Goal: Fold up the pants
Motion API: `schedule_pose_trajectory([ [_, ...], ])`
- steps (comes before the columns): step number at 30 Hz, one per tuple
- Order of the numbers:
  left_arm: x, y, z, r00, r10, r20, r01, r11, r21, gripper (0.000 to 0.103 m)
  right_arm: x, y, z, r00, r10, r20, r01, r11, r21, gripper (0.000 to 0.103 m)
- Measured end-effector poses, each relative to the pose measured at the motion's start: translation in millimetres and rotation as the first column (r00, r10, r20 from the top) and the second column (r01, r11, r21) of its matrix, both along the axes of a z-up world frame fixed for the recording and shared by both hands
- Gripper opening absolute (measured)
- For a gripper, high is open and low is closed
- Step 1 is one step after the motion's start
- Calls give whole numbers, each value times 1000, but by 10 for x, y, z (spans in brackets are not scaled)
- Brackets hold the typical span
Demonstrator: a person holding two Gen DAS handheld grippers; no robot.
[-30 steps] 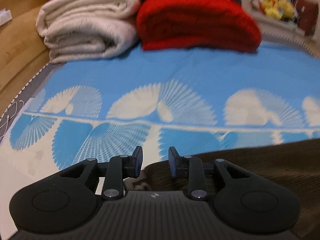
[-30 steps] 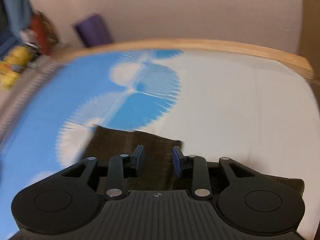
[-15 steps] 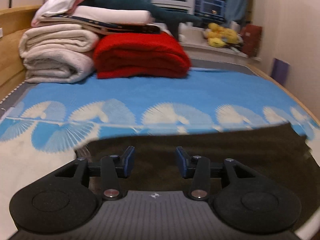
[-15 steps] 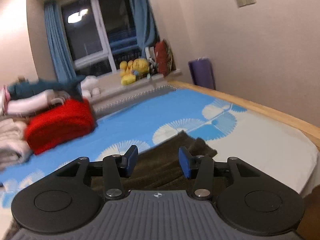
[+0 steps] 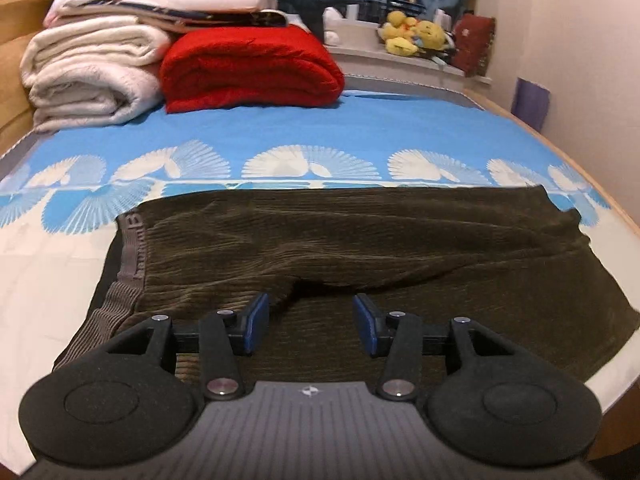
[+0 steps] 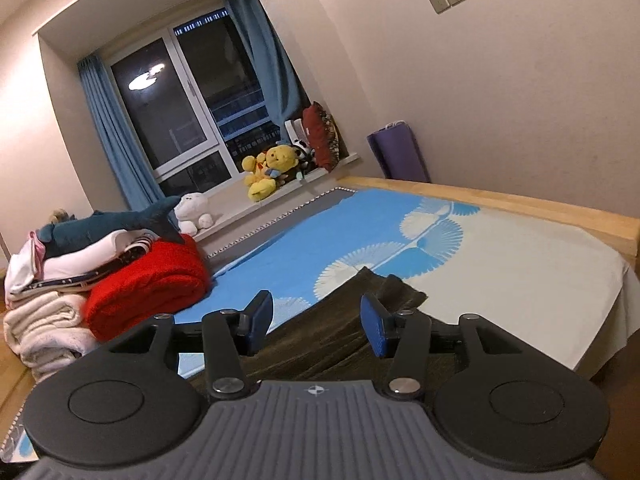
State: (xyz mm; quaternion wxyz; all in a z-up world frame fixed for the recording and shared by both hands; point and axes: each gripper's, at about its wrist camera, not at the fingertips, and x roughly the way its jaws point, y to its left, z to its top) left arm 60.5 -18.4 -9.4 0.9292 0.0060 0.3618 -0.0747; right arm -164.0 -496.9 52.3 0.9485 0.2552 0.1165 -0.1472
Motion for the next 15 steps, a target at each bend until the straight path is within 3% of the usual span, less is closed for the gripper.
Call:
schedule_pose_trajectory([
  [7,-3,315,137,999,43,7,-43,999,-24,51,344,273,-18,995,103,5,-102,994,-26,51],
  [11,61,418,-21,998,55,-5,-56,998,-40,51,661,457,-39,984,175,-22,-176,983,-46,51],
  [13,156,394,-138,996,70,-55,-70,998,3,47,798,544,-56,978,200,-51,-203,978,-53,51],
  [15,212,367,-175,997,60,-47,-59,998,26,45,953,599,-84,972,223,-74,-227,973,-46,51],
])
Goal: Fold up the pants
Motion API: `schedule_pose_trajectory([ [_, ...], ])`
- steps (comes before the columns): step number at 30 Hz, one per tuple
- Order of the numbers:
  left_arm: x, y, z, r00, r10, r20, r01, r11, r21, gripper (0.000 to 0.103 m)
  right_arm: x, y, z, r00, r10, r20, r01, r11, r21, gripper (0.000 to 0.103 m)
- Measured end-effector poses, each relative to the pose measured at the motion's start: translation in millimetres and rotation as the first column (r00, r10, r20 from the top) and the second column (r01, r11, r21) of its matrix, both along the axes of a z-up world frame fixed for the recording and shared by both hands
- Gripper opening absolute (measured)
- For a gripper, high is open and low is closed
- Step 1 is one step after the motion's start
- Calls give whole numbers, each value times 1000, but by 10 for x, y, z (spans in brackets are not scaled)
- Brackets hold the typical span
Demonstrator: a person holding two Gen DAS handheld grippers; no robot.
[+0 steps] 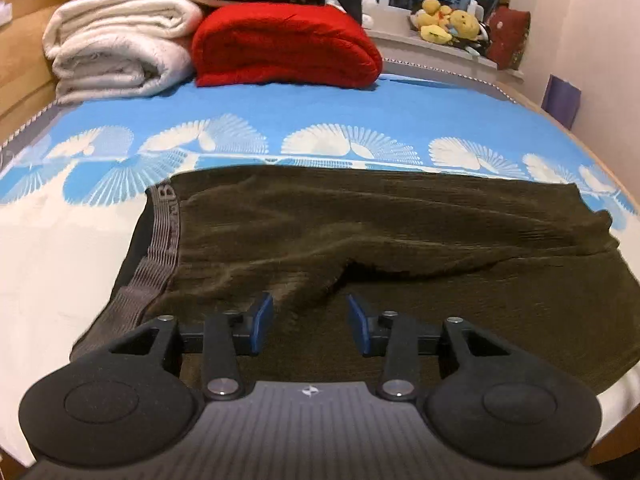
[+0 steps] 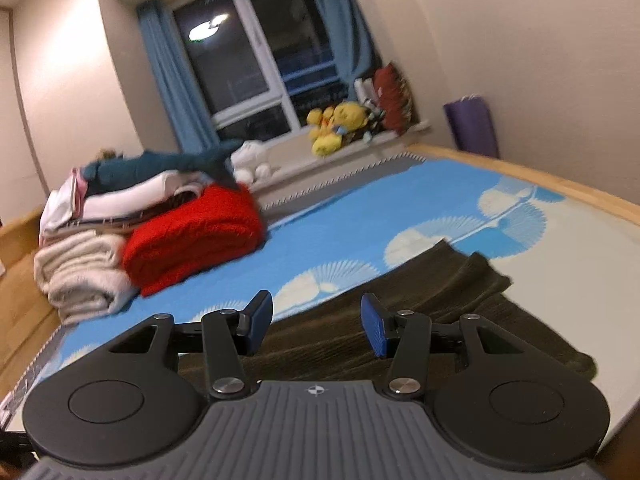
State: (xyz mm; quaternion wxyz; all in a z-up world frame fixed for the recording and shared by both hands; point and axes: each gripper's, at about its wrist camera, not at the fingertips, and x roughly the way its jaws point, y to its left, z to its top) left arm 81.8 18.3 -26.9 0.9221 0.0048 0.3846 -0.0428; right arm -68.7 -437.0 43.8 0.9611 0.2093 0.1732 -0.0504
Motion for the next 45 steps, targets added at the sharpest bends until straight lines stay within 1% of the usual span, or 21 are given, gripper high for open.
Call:
schedule_pose_trajectory([
  [4,115,-34,-52,1000,-3,-7,3,1000,-21,45,279,30,-87,998,6,-69,-4,1000,25,51],
  [7,208,-144,-123,1000,-11,-14,11,1000,11,44,441,21,-170,992,6,-127,-2,1000,31,51],
  [9,261,-225,-174,999,-26,-22,27,999,33,39,507,5,-210,988,7,-155,-2,999,38,51],
  [14,361,-378,-263,998,-49,-30,51,997,63,34,575,-45,-247,984,15,-179,-3,998,63,51],
  [19,476,-482,-376,997,-62,-40,66,993,96,33,647,-80,-285,979,20,-204,-5,997,72,51],
  [24,574,-539,-471,997,-67,-47,72,990,119,33,683,-42,-303,975,28,-221,-17,998,55,51],
  [28,596,-503,-454,998,-54,-45,58,994,96,33,730,18,-333,967,35,-253,-24,999,49,51],
  [32,613,-423,-394,998,-36,-41,38,998,44,33,776,189,-311,962,58,-268,-55,998,19,51],
  [36,665,-313,-358,999,8,-45,-8,1000,-1,33,781,453,-263,957,98,-273,-118,992,-55,51],
  [40,699,-204,-309,998,38,-45,-40,998,-41,33,762,721,-212,952,143,-272,-188,971,-146,51],
  [42,696,-162,-289,998,47,-44,-49,998,-51,33,758,821,-184,951,154,-269,-204,964,-170,51],
  [45,669,-124,-249,998,47,-33,-49,997,-59,33,739,911,-133,954,161,-253,-209,962,-176,51],
])
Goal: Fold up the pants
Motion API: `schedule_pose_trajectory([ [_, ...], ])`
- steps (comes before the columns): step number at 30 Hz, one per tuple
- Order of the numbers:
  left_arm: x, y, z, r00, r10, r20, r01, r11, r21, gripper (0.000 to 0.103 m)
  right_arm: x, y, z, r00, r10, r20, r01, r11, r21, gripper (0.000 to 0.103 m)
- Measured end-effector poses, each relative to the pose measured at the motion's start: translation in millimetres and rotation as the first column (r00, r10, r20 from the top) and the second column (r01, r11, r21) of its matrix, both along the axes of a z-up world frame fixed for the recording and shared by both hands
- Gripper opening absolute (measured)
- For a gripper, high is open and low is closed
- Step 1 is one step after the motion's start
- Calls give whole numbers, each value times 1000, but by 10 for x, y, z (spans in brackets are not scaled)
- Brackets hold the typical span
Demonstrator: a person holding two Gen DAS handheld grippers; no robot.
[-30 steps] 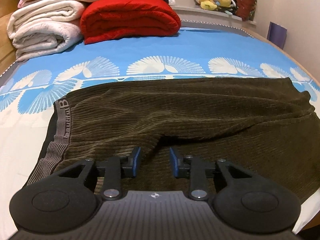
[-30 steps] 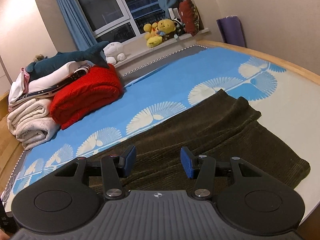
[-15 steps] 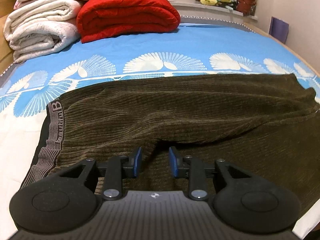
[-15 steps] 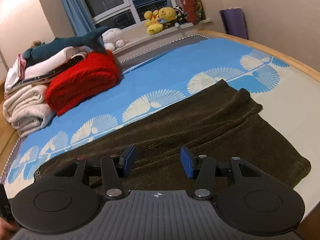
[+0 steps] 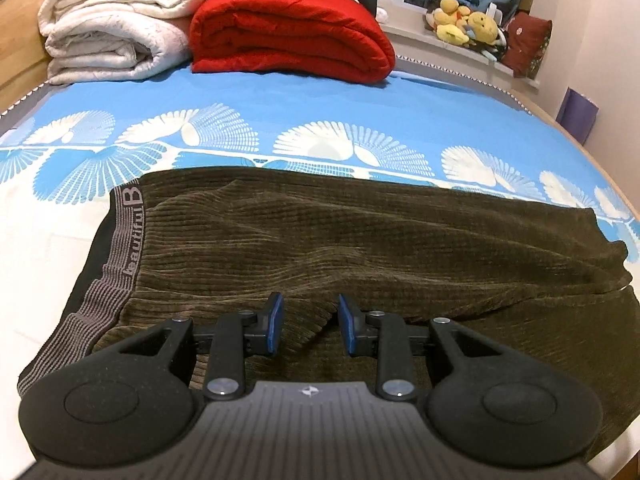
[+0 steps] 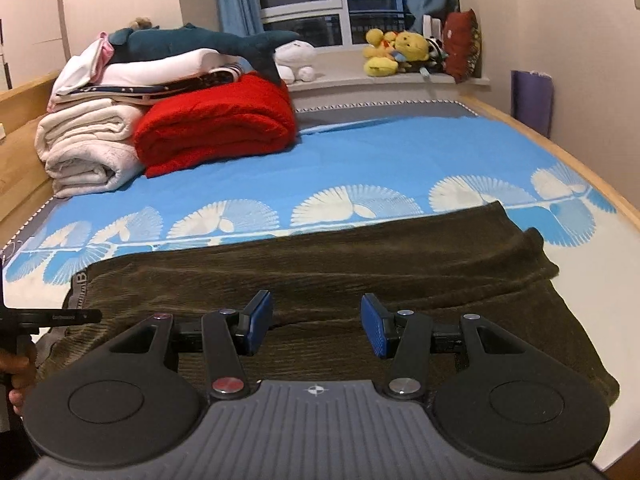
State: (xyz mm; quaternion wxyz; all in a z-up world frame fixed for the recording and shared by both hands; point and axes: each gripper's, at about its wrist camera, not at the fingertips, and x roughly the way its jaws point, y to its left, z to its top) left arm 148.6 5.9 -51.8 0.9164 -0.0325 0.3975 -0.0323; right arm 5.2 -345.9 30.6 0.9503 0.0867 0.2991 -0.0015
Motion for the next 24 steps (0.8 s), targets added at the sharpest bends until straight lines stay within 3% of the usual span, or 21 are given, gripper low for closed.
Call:
schedule_pose_trajectory([
  [7,-67,79,89,1000,7,28,-6,1000,-25,33,-84,48,82,999,-36,36,34,999,37,51],
  [12,-110,72,130,999,-3,49,4,1000,-20,33,-268,-49,279,985,-105,136,94,992,83,51],
  [18,-160,49,143,998,-14,61,14,1000,-3,33,-436,-276,516,968,-136,212,134,991,24,51],
  [24,-165,19,127,998,-17,60,16,1000,14,33,-541,-504,467,949,-219,227,191,972,136,51],
])
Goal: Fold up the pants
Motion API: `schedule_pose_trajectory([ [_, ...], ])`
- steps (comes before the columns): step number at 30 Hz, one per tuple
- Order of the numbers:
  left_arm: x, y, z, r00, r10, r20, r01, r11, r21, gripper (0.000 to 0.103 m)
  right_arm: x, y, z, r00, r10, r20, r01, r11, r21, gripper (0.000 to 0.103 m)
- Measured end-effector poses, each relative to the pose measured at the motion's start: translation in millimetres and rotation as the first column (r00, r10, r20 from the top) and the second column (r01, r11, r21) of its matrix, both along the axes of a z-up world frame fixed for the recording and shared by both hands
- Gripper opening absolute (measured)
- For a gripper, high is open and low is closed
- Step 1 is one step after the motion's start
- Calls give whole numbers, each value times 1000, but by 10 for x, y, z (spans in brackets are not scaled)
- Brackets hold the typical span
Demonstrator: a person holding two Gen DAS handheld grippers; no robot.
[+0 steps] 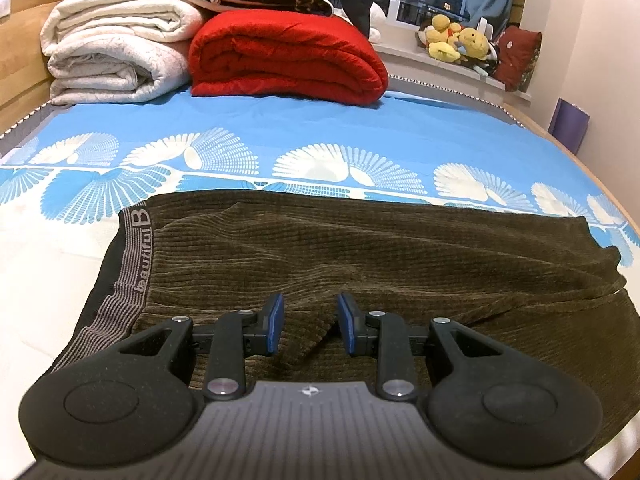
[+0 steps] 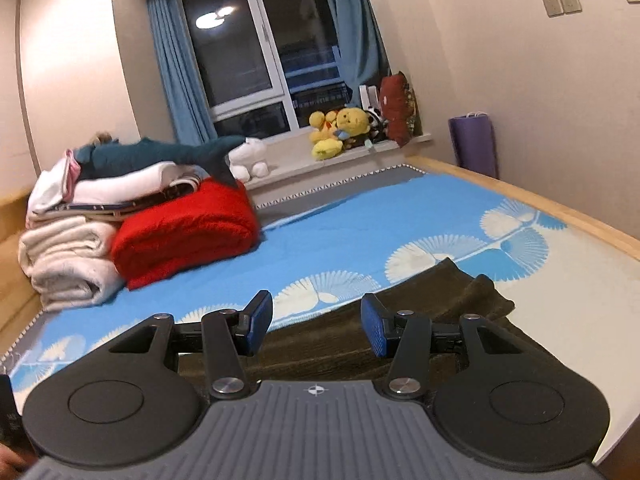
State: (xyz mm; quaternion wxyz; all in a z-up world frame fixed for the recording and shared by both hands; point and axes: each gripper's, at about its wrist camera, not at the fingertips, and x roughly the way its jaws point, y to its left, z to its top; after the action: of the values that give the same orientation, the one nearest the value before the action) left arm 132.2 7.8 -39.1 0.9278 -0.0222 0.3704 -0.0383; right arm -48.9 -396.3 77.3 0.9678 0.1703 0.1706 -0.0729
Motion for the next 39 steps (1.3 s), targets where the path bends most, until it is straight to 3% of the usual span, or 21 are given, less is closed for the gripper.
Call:
schedule_pose_trajectory([
  [16,-6,48,9,1000,2,-6,-3,1000,-7,33,46,8,-40,1000,28,-11,-27,999,27,51],
  [28,-80,509,230,997,72,15,-71,997,-17,31,400,396,-113,996,87,-26,-86,996,35,51],
  [30,-27,672,317,996,90,20,-89,996,-24,26,518,508,-143,993,107,-46,-107,994,3,47],
  [31,-3,759,362,995,100,23,-99,994,-36,24,569,548,-152,991,122,-52,-123,992,-6,38],
  [33,71,954,453,993,111,28,-109,992,-67,6,663,598,-173,989,141,-51,-142,990,-9,26],
  [35,171,1103,524,992,123,38,-120,990,-71,6,784,621,-204,988,134,-75,-135,991,-13,18],
  [39,491,1362,525,992,121,19,-120,990,-76,5,1082,579,-304,983,106,-150,-104,994,26,19],
])
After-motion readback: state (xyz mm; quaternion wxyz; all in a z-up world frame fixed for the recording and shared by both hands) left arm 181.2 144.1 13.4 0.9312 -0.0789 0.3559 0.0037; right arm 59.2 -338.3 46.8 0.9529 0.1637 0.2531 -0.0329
